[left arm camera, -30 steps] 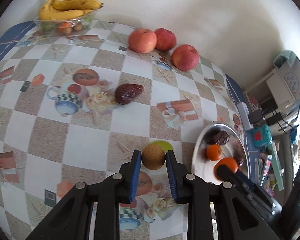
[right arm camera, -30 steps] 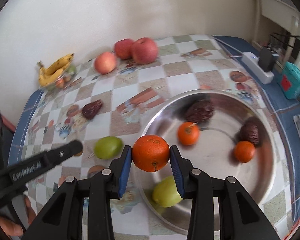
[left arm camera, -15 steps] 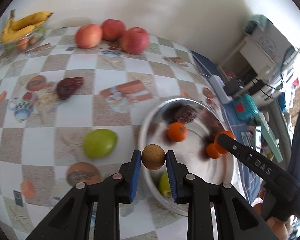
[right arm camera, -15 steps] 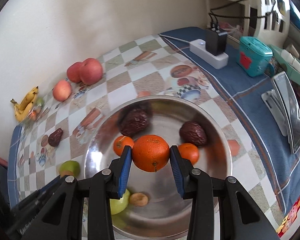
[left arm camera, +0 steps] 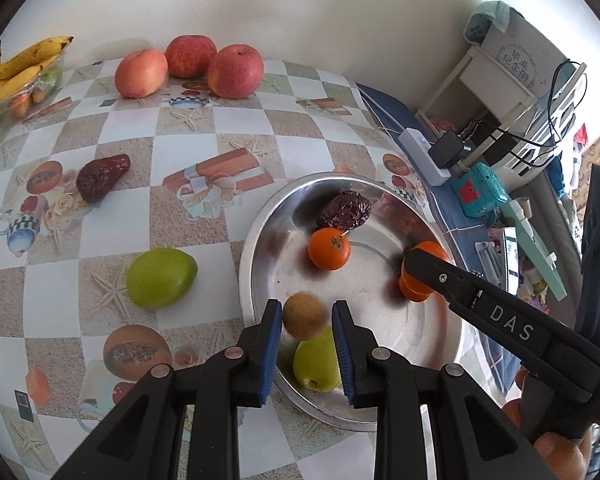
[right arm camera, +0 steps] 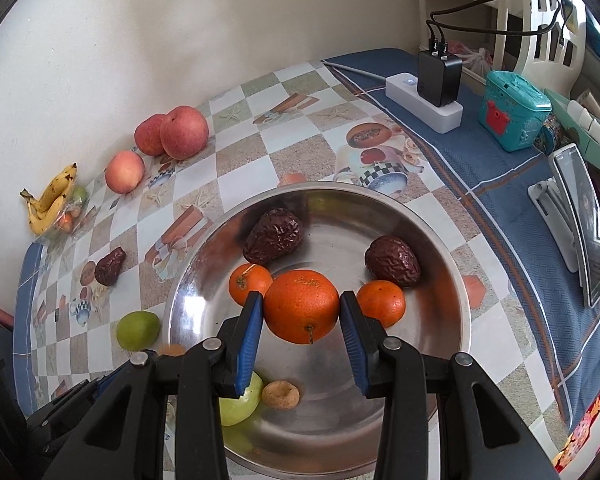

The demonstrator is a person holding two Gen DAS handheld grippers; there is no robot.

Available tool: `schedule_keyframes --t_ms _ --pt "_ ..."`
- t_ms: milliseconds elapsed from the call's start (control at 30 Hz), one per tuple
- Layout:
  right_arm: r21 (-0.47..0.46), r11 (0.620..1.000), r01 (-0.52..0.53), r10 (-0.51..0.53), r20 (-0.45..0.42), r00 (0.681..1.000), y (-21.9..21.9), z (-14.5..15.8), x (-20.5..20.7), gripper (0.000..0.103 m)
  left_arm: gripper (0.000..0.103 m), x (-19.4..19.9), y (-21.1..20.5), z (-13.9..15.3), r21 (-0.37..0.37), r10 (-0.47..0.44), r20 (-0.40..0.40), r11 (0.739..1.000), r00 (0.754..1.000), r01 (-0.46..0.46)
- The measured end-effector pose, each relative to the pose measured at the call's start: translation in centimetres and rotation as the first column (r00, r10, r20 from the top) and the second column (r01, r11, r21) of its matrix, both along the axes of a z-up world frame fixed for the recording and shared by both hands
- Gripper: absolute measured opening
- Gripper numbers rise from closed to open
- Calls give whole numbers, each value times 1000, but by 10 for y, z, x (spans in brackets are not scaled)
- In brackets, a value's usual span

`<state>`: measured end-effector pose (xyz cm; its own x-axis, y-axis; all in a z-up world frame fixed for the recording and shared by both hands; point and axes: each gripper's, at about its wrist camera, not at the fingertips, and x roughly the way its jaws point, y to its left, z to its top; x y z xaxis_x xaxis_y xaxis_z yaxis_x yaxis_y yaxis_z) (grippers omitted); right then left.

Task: Organize fruits
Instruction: 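Carry the tangerine and kiwi over the steel plate and open both tools, then move both open tools back toward the last pear and date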

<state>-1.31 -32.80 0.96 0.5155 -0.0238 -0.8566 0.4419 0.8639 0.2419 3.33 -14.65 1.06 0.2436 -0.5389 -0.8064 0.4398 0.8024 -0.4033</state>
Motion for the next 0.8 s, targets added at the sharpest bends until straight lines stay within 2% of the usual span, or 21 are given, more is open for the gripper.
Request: schedule_keyframes --t_ms 400,633,800 --pt "-2 1000 -9 9 5 1000 2 2 0 41 30 5 7 -4 15 31 -17 999 999 -31" --pt "-3 1000 -25 25 -12 1000 7 -2 3 41 30 17 29 -10 27 123 -57 992 991 -121" --pt "-12 998 -54 54 -23 998 17 -3 7 41 30 29 56 -9 58 221 -54 974 974 -218"
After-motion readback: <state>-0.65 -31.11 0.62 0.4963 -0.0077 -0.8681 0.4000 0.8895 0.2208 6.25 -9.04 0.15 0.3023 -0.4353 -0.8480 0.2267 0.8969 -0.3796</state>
